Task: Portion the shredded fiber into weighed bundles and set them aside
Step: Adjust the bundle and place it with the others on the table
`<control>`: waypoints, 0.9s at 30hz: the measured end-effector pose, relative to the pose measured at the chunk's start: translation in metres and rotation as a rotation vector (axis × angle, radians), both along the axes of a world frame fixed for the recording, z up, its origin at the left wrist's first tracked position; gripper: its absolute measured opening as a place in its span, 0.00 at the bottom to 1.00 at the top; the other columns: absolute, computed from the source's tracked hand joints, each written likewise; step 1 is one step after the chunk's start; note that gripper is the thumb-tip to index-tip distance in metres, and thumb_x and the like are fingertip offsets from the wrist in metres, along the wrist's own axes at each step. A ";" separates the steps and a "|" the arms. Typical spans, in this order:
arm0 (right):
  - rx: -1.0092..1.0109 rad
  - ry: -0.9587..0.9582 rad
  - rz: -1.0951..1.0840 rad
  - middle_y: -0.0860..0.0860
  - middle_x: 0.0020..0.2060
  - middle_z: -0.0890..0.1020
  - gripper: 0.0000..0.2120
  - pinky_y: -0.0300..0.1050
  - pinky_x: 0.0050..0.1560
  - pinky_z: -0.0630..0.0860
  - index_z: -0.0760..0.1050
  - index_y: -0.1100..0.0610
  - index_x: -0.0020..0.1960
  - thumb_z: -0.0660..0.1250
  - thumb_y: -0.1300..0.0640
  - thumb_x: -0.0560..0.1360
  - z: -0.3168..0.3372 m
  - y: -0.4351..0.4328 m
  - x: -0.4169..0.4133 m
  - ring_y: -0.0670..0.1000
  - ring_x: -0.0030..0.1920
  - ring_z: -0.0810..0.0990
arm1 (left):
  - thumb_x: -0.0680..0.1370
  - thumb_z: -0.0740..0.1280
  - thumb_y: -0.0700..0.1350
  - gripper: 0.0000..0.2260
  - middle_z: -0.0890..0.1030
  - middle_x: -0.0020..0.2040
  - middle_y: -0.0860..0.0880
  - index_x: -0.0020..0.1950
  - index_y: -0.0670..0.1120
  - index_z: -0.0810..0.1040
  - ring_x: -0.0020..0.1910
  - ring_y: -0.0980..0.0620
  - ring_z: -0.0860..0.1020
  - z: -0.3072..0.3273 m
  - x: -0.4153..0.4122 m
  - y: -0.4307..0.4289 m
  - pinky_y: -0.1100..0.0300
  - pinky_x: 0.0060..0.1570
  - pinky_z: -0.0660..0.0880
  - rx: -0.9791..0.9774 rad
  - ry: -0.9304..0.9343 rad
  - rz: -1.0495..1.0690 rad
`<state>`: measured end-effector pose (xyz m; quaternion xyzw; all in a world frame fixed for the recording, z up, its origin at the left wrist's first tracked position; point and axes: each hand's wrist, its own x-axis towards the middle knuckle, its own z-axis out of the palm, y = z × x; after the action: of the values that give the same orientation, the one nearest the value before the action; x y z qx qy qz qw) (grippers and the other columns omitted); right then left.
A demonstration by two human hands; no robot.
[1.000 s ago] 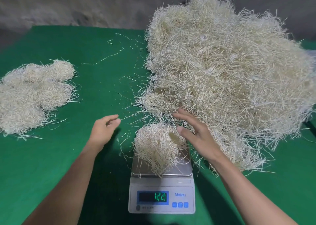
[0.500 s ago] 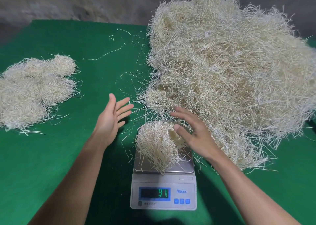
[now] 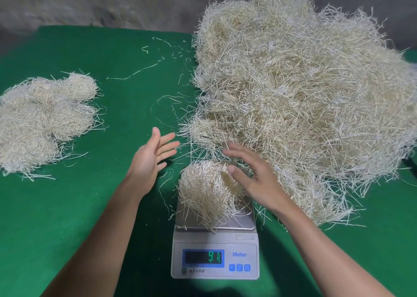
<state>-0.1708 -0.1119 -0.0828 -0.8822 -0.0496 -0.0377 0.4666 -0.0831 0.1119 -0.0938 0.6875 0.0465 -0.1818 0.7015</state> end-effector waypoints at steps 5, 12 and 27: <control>-0.028 0.013 0.030 0.39 0.69 0.64 0.17 0.49 0.71 0.51 0.67 0.39 0.62 0.65 0.53 0.76 -0.005 -0.001 0.001 0.43 0.71 0.60 | 0.79 0.47 0.62 0.26 0.79 0.61 0.53 0.66 0.51 0.73 0.61 0.53 0.75 -0.002 -0.002 -0.005 0.49 0.65 0.62 0.044 0.004 -0.025; -0.016 -0.054 -0.039 0.40 0.64 0.71 0.16 0.45 0.69 0.62 0.68 0.43 0.62 0.64 0.54 0.77 -0.005 -0.005 0.011 0.41 0.65 0.68 | 0.80 0.56 0.55 0.17 0.78 0.57 0.57 0.64 0.51 0.74 0.58 0.59 0.74 -0.002 -0.002 -0.026 0.60 0.61 0.65 0.180 -0.088 -0.108; -0.519 -0.104 -0.531 0.57 0.52 0.75 0.10 0.36 0.36 0.71 0.74 0.61 0.54 0.63 0.68 0.74 0.014 -0.085 0.115 0.53 0.41 0.74 | 0.76 0.63 0.32 0.14 0.80 0.49 0.53 0.48 0.52 0.77 0.43 0.62 0.78 0.067 0.052 -0.159 0.74 0.39 0.74 0.292 -0.481 -0.155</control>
<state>-0.0555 -0.1970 -0.0684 -0.9502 0.1494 -0.1885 0.1982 -0.0311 -0.0467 -0.0265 0.8061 -0.1482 -0.0583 0.5699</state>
